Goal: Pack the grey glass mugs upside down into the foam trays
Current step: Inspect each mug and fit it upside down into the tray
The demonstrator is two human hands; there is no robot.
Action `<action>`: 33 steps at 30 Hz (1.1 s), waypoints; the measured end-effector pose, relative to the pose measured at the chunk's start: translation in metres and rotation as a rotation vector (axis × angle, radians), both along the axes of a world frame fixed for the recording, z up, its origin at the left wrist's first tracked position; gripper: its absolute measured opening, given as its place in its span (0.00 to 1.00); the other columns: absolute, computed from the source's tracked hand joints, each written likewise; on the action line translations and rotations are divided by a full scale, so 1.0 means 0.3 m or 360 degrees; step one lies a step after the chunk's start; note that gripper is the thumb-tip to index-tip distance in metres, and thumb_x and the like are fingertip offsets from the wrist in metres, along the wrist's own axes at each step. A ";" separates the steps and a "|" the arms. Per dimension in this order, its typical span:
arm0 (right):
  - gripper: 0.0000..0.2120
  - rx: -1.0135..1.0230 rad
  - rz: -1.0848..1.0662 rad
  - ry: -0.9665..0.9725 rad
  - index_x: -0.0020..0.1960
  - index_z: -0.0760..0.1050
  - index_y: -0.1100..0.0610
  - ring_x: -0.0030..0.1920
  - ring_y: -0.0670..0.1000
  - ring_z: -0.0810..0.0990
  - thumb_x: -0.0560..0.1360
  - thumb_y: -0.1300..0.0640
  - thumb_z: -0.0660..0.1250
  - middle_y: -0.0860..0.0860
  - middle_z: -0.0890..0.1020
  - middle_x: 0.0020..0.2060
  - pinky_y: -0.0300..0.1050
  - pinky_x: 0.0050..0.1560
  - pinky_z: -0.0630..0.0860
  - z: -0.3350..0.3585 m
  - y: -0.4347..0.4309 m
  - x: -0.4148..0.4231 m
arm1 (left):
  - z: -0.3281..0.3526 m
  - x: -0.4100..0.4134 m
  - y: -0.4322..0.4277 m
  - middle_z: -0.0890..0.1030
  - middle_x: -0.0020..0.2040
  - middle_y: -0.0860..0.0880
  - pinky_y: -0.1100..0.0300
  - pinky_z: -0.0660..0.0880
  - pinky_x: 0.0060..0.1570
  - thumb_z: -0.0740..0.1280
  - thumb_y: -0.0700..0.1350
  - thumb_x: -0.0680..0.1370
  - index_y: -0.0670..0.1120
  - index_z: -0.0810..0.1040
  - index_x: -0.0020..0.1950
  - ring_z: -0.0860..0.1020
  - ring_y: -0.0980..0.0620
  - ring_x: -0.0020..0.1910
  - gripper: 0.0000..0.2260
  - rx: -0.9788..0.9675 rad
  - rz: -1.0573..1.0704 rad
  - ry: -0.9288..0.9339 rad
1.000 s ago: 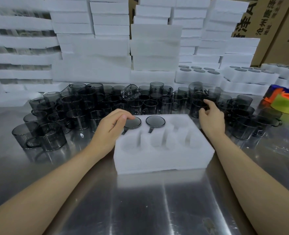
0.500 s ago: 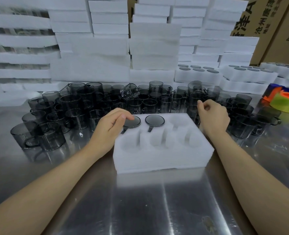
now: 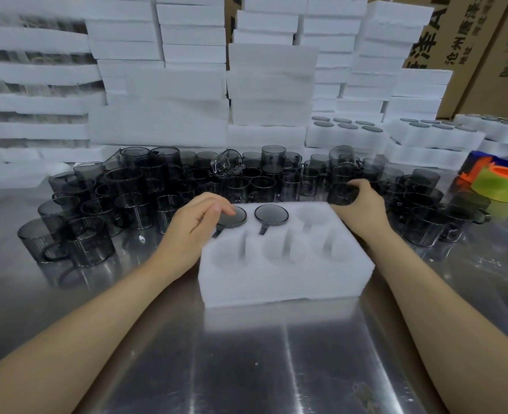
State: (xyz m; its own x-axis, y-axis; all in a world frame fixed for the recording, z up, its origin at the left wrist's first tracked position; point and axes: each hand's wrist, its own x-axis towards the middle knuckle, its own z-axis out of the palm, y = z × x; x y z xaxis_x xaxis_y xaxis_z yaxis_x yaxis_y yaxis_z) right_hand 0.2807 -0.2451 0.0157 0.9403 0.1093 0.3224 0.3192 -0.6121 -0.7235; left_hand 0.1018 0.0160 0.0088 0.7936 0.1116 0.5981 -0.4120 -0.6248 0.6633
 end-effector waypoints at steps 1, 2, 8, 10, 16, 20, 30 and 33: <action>0.34 0.0049 0.0014 -0.0108 0.68 0.67 0.57 0.61 0.55 0.73 0.67 0.55 0.77 0.56 0.74 0.62 0.45 0.58 0.70 0.020 0.002 -0.012 | 0.001 -0.001 0.000 0.80 0.51 0.49 0.68 0.69 0.57 0.55 0.42 0.81 0.41 0.81 0.47 0.76 0.58 0.54 0.15 0.0002 0.0001 0.0000; 0.33 0.0087 0.0038 -0.0238 0.67 0.68 0.56 0.60 0.52 0.72 0.66 0.57 0.78 0.55 0.74 0.61 0.41 0.58 0.68 0.044 0.006 -0.026 | 0.001 -0.001 0.000 0.80 0.51 0.50 0.68 0.69 0.57 0.55 0.42 0.81 0.41 0.81 0.47 0.76 0.58 0.54 0.15 0.0002 0.0004 -0.0002; 0.34 0.0138 0.0447 -0.0665 0.65 0.71 0.52 0.53 0.35 0.67 0.63 0.64 0.79 0.49 0.72 0.58 0.21 0.56 0.63 0.177 0.078 -0.166 | 0.020 -0.003 0.003 0.79 0.50 0.54 0.63 0.71 0.49 0.62 0.39 0.80 0.47 0.81 0.51 0.76 0.57 0.48 0.08 0.0090 0.0093 0.0027; 0.34 0.0090 0.0642 -0.0720 0.66 0.71 0.53 0.56 0.39 0.70 0.62 0.65 0.79 0.47 0.71 0.57 0.30 0.61 0.68 0.200 0.110 -0.231 | 0.040 -0.015 0.000 0.78 0.54 0.56 0.62 0.72 0.51 0.65 0.41 0.79 0.48 0.79 0.56 0.76 0.59 0.50 0.08 0.0305 0.0190 -0.0048; 0.32 0.0046 0.1055 -0.0909 0.65 0.71 0.59 0.59 0.43 0.73 0.64 0.68 0.77 0.47 0.73 0.57 0.42 0.61 0.73 0.198 0.201 -0.374 | 0.098 -0.041 -0.049 0.68 0.63 0.44 0.57 0.70 0.61 0.68 0.54 0.77 0.44 0.75 0.60 0.70 0.45 0.62 0.18 0.1076 0.0507 -0.1024; 0.30 0.0074 0.1165 -0.1017 0.63 0.72 0.63 0.58 0.45 0.72 0.63 0.71 0.75 0.50 0.73 0.56 0.41 0.59 0.74 0.173 0.231 -0.406 | 0.110 -0.046 -0.058 0.67 0.64 0.44 0.46 0.73 0.60 0.69 0.53 0.77 0.41 0.84 0.50 0.70 0.42 0.64 0.15 0.1315 0.0541 -0.0973; 0.26 -0.0168 0.1105 -0.1142 0.63 0.74 0.62 0.60 0.56 0.76 0.67 0.71 0.72 0.57 0.74 0.60 0.58 0.46 0.79 0.142 0.253 -0.417 | 0.113 -0.057 -0.080 0.71 0.70 0.42 0.44 0.73 0.58 0.67 0.46 0.77 0.47 0.83 0.42 0.66 0.43 0.69 0.08 0.1419 0.0528 -0.0720; 0.27 -0.0229 0.1102 -0.1109 0.65 0.74 0.60 0.61 0.56 0.75 0.67 0.72 0.71 0.55 0.74 0.61 0.59 0.41 0.79 0.138 0.256 -0.419 | 0.116 -0.059 -0.084 0.71 0.70 0.42 0.44 0.73 0.57 0.67 0.45 0.78 0.47 0.82 0.39 0.66 0.42 0.69 0.09 0.1418 0.0484 -0.0700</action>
State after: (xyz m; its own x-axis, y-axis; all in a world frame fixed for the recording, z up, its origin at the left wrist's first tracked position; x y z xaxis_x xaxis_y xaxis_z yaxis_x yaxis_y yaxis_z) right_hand 0.1550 -0.1681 0.0570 0.2595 0.6445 0.7192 0.9652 -0.1972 -0.1716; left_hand 0.0840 -0.0091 0.0436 0.4978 -0.3540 0.7918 -0.2489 -0.9328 -0.2606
